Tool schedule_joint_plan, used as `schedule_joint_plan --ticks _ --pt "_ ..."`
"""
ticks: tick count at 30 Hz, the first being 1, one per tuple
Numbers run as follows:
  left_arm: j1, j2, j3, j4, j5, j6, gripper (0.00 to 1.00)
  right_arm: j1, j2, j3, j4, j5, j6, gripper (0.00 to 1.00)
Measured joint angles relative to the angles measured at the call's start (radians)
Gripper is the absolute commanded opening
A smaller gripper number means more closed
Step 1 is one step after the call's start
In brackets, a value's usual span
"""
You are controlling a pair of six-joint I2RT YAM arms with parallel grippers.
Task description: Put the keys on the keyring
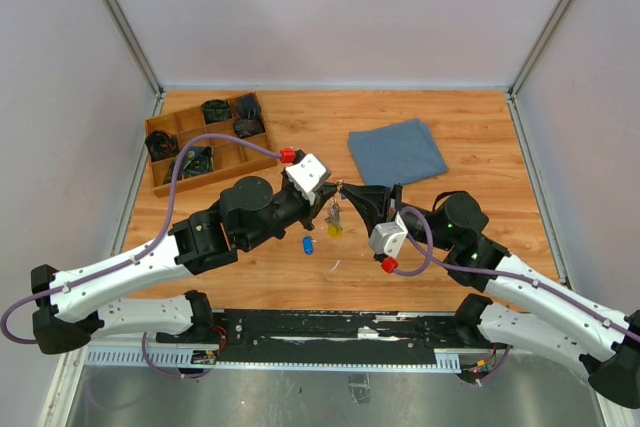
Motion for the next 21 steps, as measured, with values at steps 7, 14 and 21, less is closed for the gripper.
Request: schedule_joint_plan --ticks 7,14,21 --pt "0.000 0.000 0.000 0.000 0.013 -0.001 0.01 0.000 -0.019 0.000 -0.025 0.000 -0.010 0.01" --pt "0.000 0.000 0.000 0.000 0.023 -0.003 0.01 0.000 -0.032 0.002 -0.056 0.000 -0.030 0.00" --pt "0.000 -0.004 0.000 0.000 0.025 -0.005 0.00 0.000 -0.032 0.012 -0.069 0.000 -0.033 0.01"
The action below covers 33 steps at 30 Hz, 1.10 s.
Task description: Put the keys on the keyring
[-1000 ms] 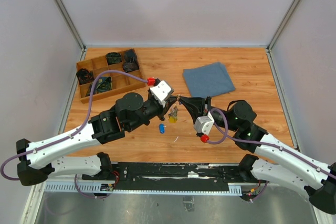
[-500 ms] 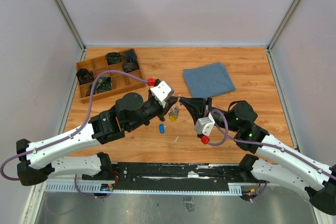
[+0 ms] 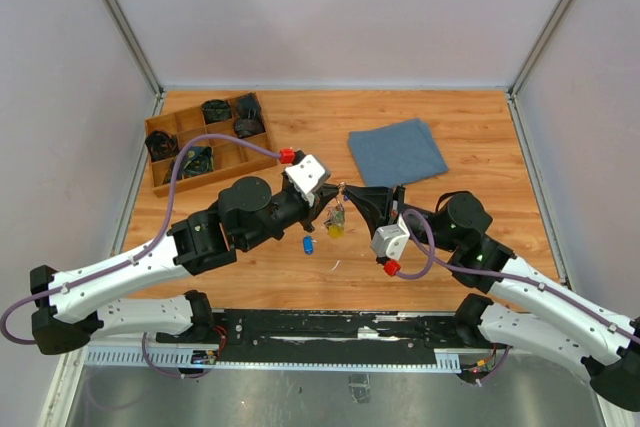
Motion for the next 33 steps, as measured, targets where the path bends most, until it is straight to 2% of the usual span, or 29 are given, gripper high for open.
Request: schedule_joint_plan --ticks 21,33 --pt "0.000 -0.003 0.000 -0.008 0.000 -0.003 0.00 0.009 0.024 0.024 -0.074 -0.031 -0.037 0.00" --pt "0.000 -0.010 0.000 -0.007 0.003 -0.010 0.00 0.029 0.013 0.024 -0.055 -0.014 -0.063 0.00"
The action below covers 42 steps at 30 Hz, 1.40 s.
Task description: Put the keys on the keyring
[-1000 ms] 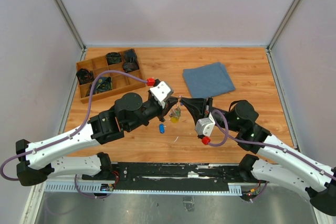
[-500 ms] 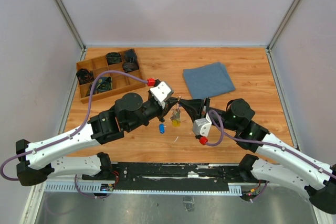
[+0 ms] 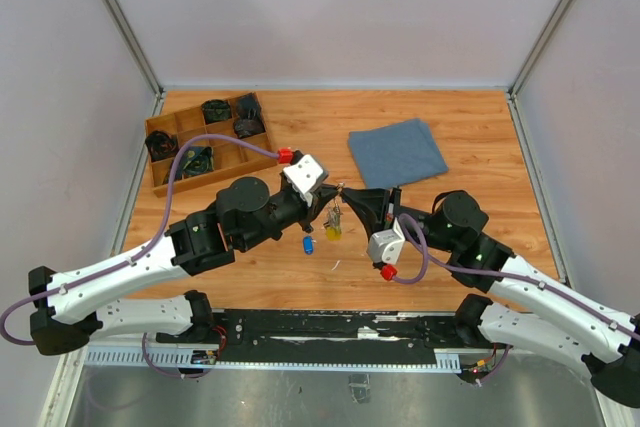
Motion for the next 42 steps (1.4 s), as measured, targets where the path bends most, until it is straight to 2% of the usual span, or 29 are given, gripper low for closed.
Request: schedule_joint_plan --ticks 18,42 --pt "0.005 -0.004 0.000 0.024 0.016 -0.038 0.01 0.008 -0.005 0.000 0.056 0.027 -0.017 0.00" --pt "0.005 -0.013 0.000 0.033 0.044 -0.045 0.00 0.008 -0.039 0.000 0.023 0.084 -0.071 0.01"
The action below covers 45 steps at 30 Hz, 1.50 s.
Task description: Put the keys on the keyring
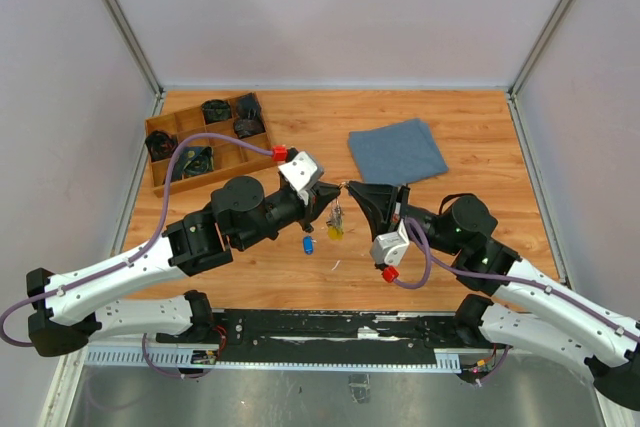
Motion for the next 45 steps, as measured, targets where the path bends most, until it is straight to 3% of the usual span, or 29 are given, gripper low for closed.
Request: schedule_joint_plan --ticks 12,34,45 --pt "0.000 0.000 0.000 -0.010 0.002 0.006 0.00 0.000 -0.001 0.093 -0.174 -0.014 -0.033 0.01" --pt "0.000 0.052 0.049 -0.105 0.070 0.083 0.01 0.000 0.058 0.341 -0.656 -0.068 -0.165 0.01" --pt "0.000 0.072 0.052 -0.110 0.095 0.084 0.00 0.000 0.127 0.459 -0.813 -0.093 -0.222 0.07"
